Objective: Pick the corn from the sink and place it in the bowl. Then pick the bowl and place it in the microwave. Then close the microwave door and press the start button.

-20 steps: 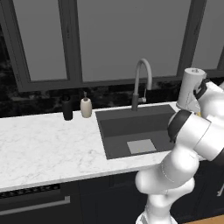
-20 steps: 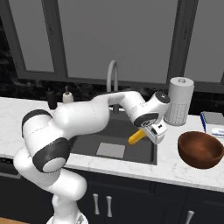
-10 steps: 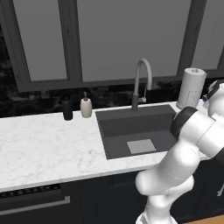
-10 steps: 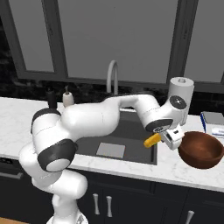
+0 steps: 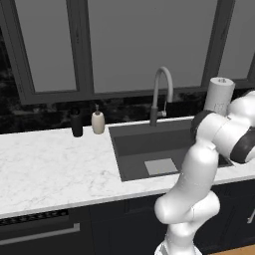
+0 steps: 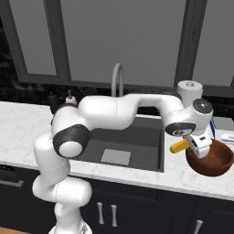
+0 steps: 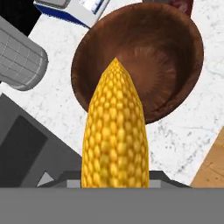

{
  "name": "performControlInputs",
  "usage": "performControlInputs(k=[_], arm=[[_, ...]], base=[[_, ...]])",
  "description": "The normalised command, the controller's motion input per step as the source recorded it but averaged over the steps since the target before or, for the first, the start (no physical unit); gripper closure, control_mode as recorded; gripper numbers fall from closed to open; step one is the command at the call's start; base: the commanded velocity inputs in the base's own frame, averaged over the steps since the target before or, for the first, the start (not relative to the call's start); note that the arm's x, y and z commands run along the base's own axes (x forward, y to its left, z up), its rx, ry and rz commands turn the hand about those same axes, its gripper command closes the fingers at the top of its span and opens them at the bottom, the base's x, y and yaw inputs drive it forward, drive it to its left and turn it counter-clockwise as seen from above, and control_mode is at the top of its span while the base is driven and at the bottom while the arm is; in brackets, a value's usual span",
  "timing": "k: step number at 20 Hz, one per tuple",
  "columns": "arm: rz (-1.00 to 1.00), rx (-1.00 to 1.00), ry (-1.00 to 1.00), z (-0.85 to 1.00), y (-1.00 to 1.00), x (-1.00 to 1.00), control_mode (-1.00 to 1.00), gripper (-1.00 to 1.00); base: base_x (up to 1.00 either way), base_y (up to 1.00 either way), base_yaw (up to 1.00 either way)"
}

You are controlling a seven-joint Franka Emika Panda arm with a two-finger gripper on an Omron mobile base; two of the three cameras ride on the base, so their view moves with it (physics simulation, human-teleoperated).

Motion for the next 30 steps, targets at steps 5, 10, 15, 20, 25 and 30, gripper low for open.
performControlInputs(k=[5,10,15,20,25,30], arm=[[-0.17,0.0,0.01,0.08,-0.55,0.08,-1.0,1.0],[-0.17,0.0,0.0,0.0,-0.45,0.16,-1.0,1.0],[-0.15,0.0,0.0,-0.01,-0.4,0.19,-1.0,1.0],[-0.12,0.0,0.0,-0.18,-0.28,0.34,-1.0,1.0],[-0.12,0.0,0.0,-0.42,-0.08,0.48,-1.0,1.0],[-0.12,0.0,0.0,-0.51,-0.03,0.27,-1.0,1.0]], base=[[0.0,0.0,0.0],[0.0,0.0,0.0],[0.0,0.0,0.0],[0.0,0.0,0.0],[0.0,0.0,0.0],[0.0,0.0,0.0]])
